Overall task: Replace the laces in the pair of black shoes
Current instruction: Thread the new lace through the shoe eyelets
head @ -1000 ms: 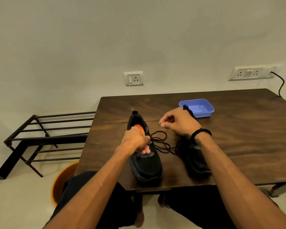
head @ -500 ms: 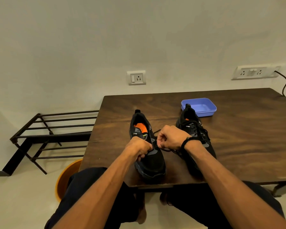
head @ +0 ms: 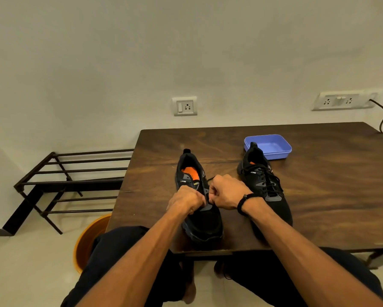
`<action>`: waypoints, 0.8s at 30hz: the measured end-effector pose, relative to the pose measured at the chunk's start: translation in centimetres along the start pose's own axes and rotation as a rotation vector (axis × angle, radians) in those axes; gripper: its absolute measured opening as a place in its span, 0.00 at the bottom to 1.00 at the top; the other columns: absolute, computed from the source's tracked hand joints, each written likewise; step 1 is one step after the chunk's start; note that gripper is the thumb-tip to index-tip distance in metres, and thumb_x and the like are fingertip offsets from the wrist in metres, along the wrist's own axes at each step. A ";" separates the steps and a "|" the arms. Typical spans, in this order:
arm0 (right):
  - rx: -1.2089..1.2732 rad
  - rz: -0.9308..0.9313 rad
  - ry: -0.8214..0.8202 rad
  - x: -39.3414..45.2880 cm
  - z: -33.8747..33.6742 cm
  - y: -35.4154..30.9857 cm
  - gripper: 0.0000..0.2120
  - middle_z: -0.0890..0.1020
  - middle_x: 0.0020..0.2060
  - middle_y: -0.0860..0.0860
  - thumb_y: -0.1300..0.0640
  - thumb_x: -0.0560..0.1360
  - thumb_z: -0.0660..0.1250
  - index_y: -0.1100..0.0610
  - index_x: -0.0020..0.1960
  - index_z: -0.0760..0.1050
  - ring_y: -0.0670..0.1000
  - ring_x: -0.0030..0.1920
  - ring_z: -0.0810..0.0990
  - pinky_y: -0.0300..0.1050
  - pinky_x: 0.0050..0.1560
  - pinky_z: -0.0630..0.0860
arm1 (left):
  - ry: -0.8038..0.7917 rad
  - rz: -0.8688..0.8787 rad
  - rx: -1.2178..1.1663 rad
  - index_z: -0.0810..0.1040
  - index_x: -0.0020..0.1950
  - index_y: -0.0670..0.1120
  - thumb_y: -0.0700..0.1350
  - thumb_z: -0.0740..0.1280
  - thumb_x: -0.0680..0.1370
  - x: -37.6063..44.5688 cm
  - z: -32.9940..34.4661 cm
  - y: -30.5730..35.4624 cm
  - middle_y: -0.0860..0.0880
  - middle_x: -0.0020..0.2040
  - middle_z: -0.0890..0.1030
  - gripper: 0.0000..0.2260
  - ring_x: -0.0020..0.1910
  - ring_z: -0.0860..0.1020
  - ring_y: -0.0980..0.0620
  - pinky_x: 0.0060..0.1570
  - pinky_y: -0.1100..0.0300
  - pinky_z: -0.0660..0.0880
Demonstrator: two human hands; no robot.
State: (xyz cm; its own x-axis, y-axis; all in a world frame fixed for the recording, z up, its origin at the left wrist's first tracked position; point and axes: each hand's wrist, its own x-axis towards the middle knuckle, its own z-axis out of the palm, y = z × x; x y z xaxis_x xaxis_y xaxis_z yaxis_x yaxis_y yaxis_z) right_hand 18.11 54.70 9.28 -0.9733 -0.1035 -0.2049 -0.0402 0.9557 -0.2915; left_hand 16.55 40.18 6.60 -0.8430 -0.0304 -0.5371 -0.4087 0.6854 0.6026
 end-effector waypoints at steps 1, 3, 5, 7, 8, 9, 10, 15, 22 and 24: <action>0.053 0.009 -0.011 0.0 -0.1 0.3 0.03 0.85 0.41 0.51 0.57 0.72 0.69 0.54 0.41 0.80 0.56 0.44 0.85 0.51 0.45 0.83 | -0.012 0.007 0.003 0.87 0.36 0.50 0.44 0.76 0.70 0.2 -0.1 -0.1 0.49 0.42 0.87 0.03 0.31 0.79 0.50 0.36 0.57 0.79; 0.138 0.008 -0.062 -0.1 -0.4 0.8 0.06 0.86 0.32 0.48 0.61 0.72 0.71 0.56 0.37 0.84 0.48 0.36 0.86 0.51 0.47 0.85 | -0.055 0.070 0.025 0.87 0.34 0.54 0.45 0.77 0.72 0.2 -0.3 0.0 0.51 0.46 0.87 0.07 0.44 0.84 0.50 0.49 0.52 0.83; 0.179 -0.014 -0.092 -0.3 -0.8 0.9 0.07 0.86 0.30 0.47 0.62 0.74 0.73 0.57 0.37 0.85 0.45 0.33 0.85 0.49 0.49 0.85 | -0.067 0.168 0.132 0.86 0.38 0.56 0.48 0.74 0.77 -0.2 -0.3 -0.1 0.52 0.49 0.86 0.08 0.51 0.83 0.50 0.57 0.49 0.81; 0.197 -0.039 -0.089 -0.3 -1.1 0.9 0.03 0.86 0.34 0.48 0.57 0.72 0.77 0.55 0.42 0.84 0.46 0.37 0.85 0.49 0.51 0.84 | -0.006 0.244 0.300 0.83 0.49 0.55 0.52 0.70 0.80 -1.1 -0.3 0.0 0.50 0.53 0.84 0.03 0.54 0.82 0.49 0.58 0.49 0.80; 0.186 -0.053 -0.093 -0.3 -1.1 0.8 0.11 0.86 0.38 0.48 0.54 0.70 0.80 0.54 0.49 0.82 0.47 0.40 0.84 0.50 0.51 0.83 | 0.047 0.268 0.382 0.81 0.54 0.53 0.53 0.68 0.81 -1.3 -0.2 0.0 0.48 0.55 0.84 0.06 0.55 0.82 0.46 0.57 0.51 0.79; 0.175 -0.092 -0.095 -0.2 -1.1 0.6 0.20 0.84 0.41 0.47 0.51 0.67 0.82 0.51 0.55 0.79 0.48 0.43 0.83 0.50 0.51 0.82 | 0.098 0.287 0.457 0.79 0.58 0.50 0.53 0.67 0.81 -1.7 -0.2 0.1 0.46 0.56 0.83 0.09 0.56 0.82 0.43 0.56 0.52 0.78; 0.161 -0.129 -0.098 -0.3 -1.1 0.3 0.27 0.82 0.42 0.46 0.51 0.66 0.83 0.48 0.60 0.74 0.48 0.44 0.82 0.50 0.50 0.81 | 0.147 0.305 0.503 0.78 0.61 0.48 0.52 0.67 0.81 -2.1 -0.3 0.3 0.43 0.58 0.82 0.12 0.58 0.81 0.41 0.55 0.51 0.77; 0.153 -0.250 -0.044 0.0 0.2 -0.6 0.29 0.82 0.53 0.43 0.49 0.71 0.75 0.42 0.69 0.68 0.51 0.55 0.81 0.49 0.55 0.77 | 0.212 0.290 0.553 0.76 0.67 0.43 0.48 0.64 0.82 -2.5 -0.8 0.5 0.41 0.62 0.81 0.16 0.61 0.80 0.41 0.57 0.51 0.76; 0.083 -0.191 -0.013 -0.1 0.4 -1.0 0.19 0.82 0.40 0.45 0.39 0.65 0.79 0.48 0.48 0.78 0.51 0.44 0.81 0.54 0.47 0.80 | 0.208 0.231 0.449 0.81 0.62 0.42 0.45 0.68 0.79 -2.5 -2.1 0.5 0.42 0.59 0.83 0.14 0.59 0.82 0.43 0.58 0.54 0.79; 0.076 -0.145 -0.032 -0.3 0.2 -0.8 0.24 0.82 0.38 0.47 0.34 0.63 0.80 0.50 0.43 0.76 0.51 0.42 0.80 0.52 0.44 0.78 | 0.223 0.218 0.259 0.83 0.58 0.41 0.42 0.67 0.79 -1.8 -3.6 0.6 0.41 0.56 0.85 0.10 0.57 0.84 0.42 0.58 0.52 0.81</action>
State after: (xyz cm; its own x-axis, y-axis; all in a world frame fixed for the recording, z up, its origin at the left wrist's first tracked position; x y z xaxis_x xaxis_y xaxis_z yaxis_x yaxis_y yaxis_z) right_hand 18.48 53.88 9.36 -0.9506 -0.2489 -0.1853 -0.1615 0.9067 -0.3895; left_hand 16.58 38.05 10.11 -0.9671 -0.0013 -0.2544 -0.1337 0.8532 0.5041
